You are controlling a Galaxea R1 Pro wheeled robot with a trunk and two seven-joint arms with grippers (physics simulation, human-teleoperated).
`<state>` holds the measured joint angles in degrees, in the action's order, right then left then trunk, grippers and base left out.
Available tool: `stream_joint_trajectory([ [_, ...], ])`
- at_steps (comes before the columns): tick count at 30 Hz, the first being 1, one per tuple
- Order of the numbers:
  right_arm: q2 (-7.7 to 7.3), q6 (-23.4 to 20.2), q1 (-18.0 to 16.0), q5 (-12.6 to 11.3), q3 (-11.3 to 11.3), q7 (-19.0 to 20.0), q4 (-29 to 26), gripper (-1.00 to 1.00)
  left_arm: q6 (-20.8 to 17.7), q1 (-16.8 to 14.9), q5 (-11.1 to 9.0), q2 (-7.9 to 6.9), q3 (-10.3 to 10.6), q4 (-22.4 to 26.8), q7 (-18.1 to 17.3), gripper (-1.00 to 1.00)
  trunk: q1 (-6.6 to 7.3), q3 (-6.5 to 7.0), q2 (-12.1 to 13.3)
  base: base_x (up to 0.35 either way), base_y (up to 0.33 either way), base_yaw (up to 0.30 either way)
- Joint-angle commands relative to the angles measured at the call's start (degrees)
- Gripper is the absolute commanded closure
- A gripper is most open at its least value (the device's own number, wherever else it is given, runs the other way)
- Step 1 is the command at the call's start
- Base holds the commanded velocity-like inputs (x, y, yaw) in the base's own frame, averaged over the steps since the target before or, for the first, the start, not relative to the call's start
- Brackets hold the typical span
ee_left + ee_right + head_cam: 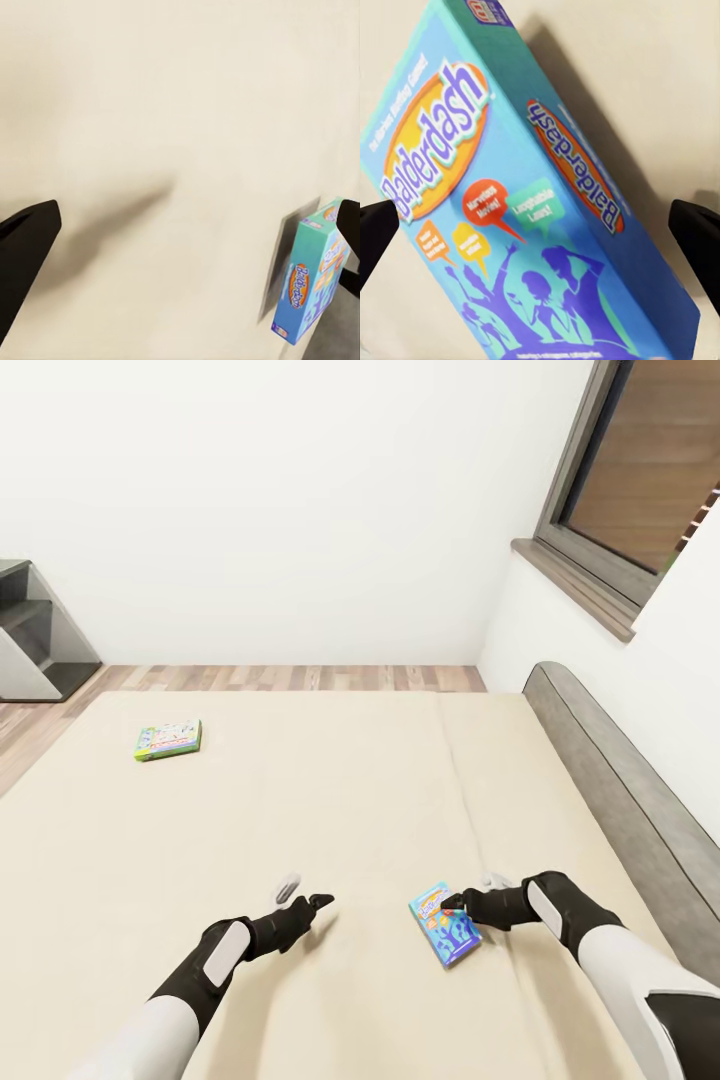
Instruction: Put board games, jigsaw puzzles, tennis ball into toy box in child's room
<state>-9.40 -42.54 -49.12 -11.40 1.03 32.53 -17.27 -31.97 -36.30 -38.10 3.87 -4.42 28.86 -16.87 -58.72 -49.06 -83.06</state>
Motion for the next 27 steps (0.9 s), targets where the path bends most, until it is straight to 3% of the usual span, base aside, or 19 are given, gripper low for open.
stream_joint_trajectory([
  [1, -0.03, -0.5, 0.1, -0.1, 0.4, -0.2, 0.0, -1.00, -0.3, 0.0, 0.2, 0.07, -0.5, 0.0, 0.3, -1.00, -0.01, -0.05, 0.0, 0.000, 0.000, 0.000],
  [5, -0.06, -0.6, 0.1, -0.5, 0.4, -0.1, 0.0, -1.00, -0.3, 0.0, -0.5, 0.07, -0.5, 0.0, 0.6, -1.00, -0.01, -0.05, 0.0, 0.000, 0.000, 0.000],
  [6, -0.06, -0.6, 0.2, 4.0, 0.4, -0.1, 0.0, -1.00, -0.3, 0.0, 3.7, 0.08, -0.5, 0.0, 0.6, -1.00, -0.01, -0.05, 0.0, 0.000, 0.000, 0.000],
  [27, -0.09, -0.8, 0.3, 4.0, 0.4, 0.0, 0.0, -1.00, -0.3, 0.0, 3.7, 0.09, -0.5, 0.1, 0.6, -1.00, -0.01, -0.05, 0.0, 0.000, 0.000, 0.000],
])
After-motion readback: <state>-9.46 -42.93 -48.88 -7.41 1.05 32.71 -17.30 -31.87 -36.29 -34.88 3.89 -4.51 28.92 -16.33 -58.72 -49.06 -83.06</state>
